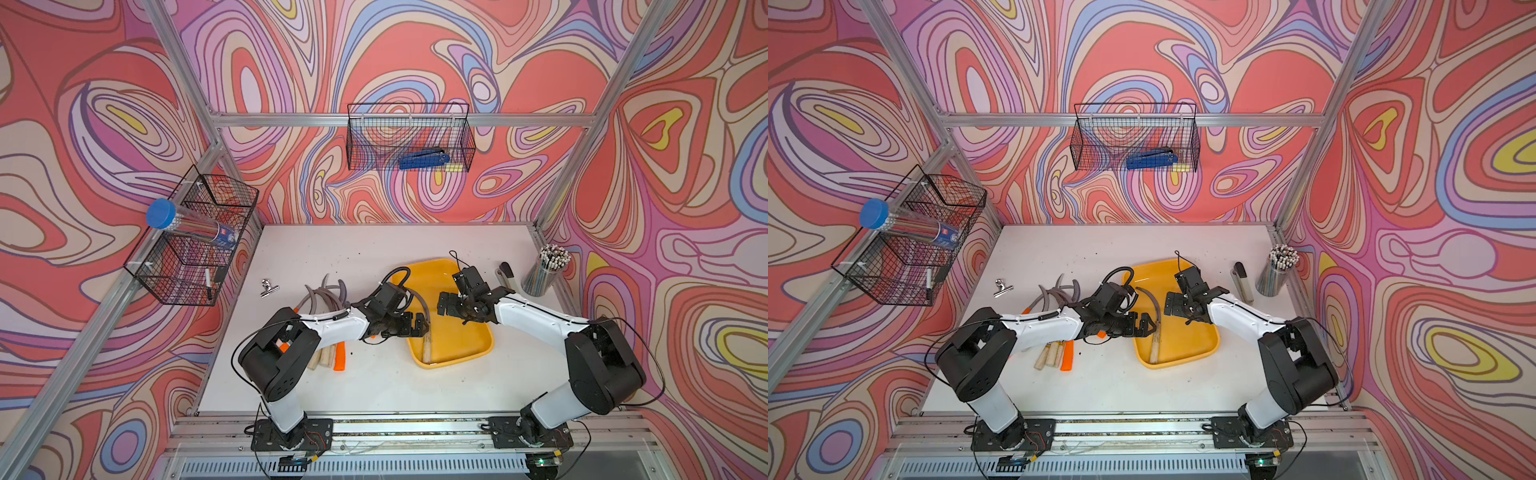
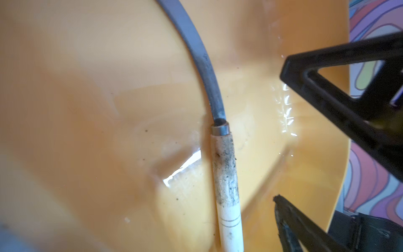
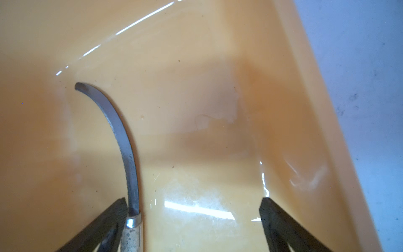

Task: Put small sickles into storage boxes
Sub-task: Move the storage box to the center of the board, then pick up the sickle at the center of the board.

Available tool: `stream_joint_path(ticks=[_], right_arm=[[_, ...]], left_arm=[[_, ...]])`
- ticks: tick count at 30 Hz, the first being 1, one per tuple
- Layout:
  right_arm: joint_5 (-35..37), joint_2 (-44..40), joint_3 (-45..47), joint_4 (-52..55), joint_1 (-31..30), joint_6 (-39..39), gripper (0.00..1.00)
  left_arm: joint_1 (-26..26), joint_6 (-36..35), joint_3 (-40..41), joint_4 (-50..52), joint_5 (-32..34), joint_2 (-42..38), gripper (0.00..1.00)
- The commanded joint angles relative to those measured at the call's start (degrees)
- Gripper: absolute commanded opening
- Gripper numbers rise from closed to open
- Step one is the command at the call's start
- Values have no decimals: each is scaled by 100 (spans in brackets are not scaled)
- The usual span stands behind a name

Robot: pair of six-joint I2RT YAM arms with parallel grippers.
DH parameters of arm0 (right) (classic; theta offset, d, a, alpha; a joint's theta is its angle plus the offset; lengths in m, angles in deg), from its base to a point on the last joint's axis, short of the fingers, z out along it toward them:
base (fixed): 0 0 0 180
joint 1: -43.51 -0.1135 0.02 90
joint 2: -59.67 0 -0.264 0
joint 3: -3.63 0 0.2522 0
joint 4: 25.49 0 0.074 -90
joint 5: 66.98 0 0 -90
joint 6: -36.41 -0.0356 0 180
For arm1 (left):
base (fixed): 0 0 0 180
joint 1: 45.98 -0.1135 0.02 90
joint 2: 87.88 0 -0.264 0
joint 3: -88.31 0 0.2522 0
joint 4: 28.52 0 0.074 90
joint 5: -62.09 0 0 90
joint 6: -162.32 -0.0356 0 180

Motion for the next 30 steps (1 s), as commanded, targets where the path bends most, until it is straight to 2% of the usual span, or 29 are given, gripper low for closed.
stream_joint_path(ticks=[1, 4, 13, 23, 30], right_arm=[[-117, -229, -14, -26, -13, 145, 98], [-293, -357, -38, -86, -60, 211, 98], [-149, -376, -435, 13, -981, 358, 99], [-507, -765, -169, -773, -1660, 57, 98], [-493, -1118, -102, -1035, -2202, -86, 99]], left_arm=[[-9, -216, -273, 1009, 738, -418, 99], [-9, -349, -383, 1715, 1309, -725, 100], [-12, -818, -628, 3246, 2521, -1518, 100], [-142, -805, -336, 3920, 3290, -2363, 100], [-814, -527, 117, 4144, 3238, -2805, 99]])
